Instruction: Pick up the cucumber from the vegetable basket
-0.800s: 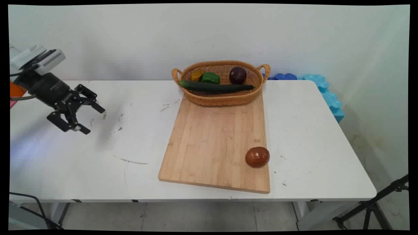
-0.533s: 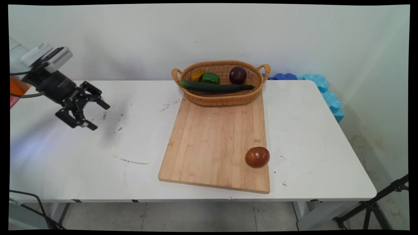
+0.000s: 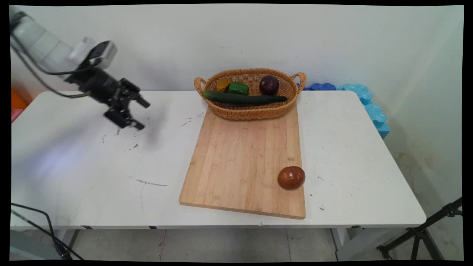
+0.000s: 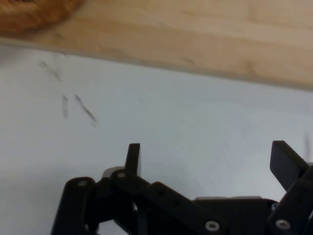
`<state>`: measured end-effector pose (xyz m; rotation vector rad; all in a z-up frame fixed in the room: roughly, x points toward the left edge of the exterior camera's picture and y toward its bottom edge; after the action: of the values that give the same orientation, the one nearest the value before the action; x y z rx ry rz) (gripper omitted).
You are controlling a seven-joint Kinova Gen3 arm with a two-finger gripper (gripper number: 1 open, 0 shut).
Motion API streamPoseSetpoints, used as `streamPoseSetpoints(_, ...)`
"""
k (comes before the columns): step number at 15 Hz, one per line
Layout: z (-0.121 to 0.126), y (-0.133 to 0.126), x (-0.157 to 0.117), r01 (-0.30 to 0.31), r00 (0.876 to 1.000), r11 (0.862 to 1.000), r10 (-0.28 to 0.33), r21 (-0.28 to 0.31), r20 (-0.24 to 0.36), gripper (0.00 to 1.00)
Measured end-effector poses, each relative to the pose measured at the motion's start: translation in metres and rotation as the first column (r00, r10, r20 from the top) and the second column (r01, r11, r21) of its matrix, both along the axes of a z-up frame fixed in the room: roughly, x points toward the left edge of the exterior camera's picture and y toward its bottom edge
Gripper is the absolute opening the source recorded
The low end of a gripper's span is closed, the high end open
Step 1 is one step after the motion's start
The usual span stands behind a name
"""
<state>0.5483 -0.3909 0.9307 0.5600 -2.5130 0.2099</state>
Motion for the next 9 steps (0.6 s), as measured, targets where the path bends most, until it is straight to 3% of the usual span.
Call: streamPoseSetpoints(9,0.0,-0.075,-0.073,-0.118,0.993,0.99,0.119,-0.075,0.017,1.0)
